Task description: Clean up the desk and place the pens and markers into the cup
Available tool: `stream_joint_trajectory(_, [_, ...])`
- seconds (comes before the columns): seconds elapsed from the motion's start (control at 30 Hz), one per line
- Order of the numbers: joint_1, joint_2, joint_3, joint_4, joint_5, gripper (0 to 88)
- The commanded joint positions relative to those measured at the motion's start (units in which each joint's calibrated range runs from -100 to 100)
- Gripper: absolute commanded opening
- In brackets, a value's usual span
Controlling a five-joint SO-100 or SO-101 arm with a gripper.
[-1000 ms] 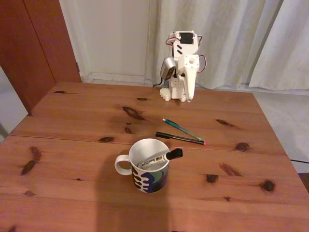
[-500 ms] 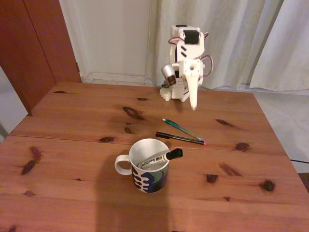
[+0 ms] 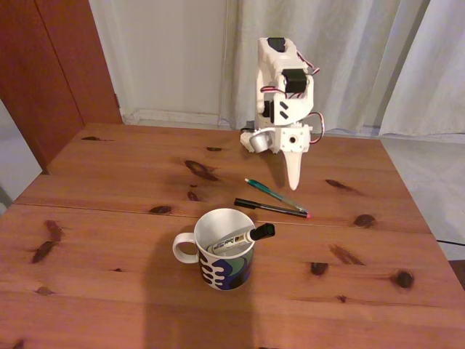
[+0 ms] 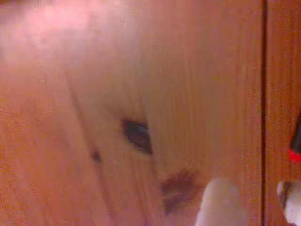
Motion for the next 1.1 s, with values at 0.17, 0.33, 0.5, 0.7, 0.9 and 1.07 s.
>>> stream_joint_trajectory(0.17, [-2.1, 1.6, 0.9, -0.8, -3.0, 8.8])
stream_joint_trajectory(0.33, [-2.2, 4.3, 0.8, -1.6, -4.2, 8.8])
stream_joint_trajectory(0.5, [-3.1, 9.2, -0.5, -1.7, -3.9, 8.8])
stream_joint_trajectory(0.7, [-5.0, 14.5, -5.2, -1.7, -4.1, 8.8])
stream_joint_trajectory(0.9, [-4.7, 20.0, -10.9, -1.7, -4.1, 8.8])
stream_joint_trajectory(1.07, [-4.4, 24.7, -14.0, -1.7, -3.7, 8.8])
